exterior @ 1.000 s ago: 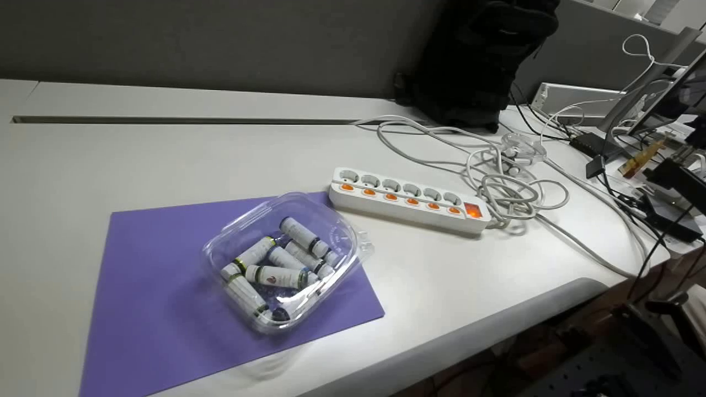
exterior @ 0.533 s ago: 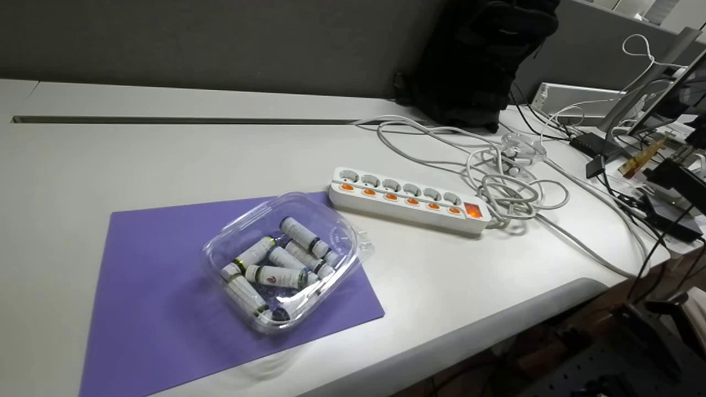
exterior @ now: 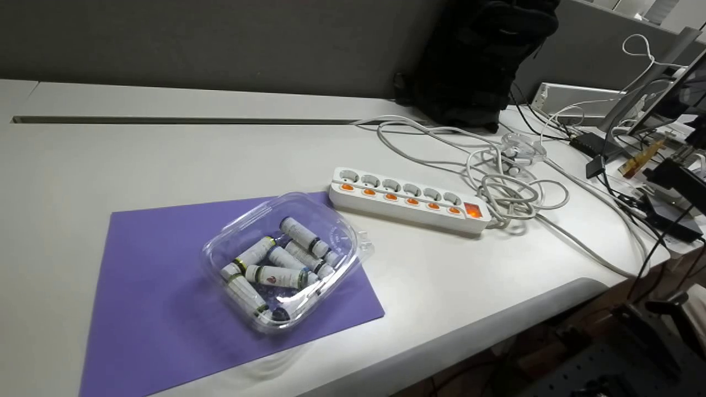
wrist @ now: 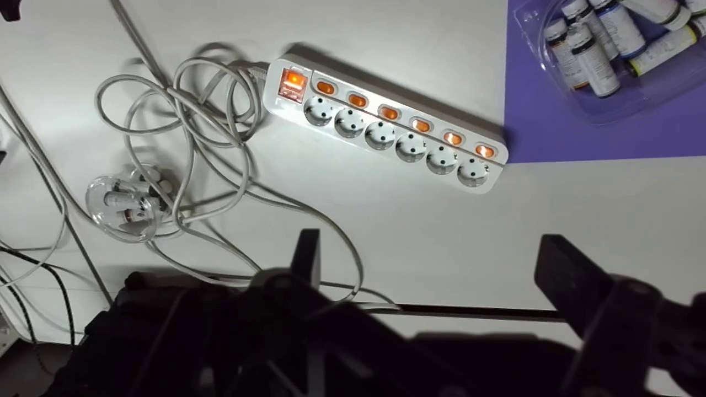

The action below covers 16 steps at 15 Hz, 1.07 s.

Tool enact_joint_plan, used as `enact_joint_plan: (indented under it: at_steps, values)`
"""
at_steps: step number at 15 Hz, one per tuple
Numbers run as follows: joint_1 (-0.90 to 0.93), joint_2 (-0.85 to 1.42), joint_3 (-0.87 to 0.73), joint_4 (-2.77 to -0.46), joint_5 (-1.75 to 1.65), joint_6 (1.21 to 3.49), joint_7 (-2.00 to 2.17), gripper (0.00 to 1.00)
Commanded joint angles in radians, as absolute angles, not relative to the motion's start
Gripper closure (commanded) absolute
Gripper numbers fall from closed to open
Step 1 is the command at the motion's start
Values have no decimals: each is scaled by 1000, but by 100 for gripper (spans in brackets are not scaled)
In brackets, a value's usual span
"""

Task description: Turn on the third switch from the left side of the adapter

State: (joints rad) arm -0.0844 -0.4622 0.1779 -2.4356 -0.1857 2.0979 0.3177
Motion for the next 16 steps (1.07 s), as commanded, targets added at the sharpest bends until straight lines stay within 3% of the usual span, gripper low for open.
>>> enact_joint_plan:
  at_steps: [1, 9, 10, 11, 16]
  values:
    - [-130, -377, 161, -2465, -273, 2192, 421, 0]
    - [-183, -137, 97, -2521, -397, 2412, 601, 0]
    - [-174, -107, 84, -2520, -386, 2438, 598, 25]
    - [-165, -78, 71, -2518, -371, 2466, 584, 26]
    - [-122, 74, 10, -2496, -233, 2598, 486, 62]
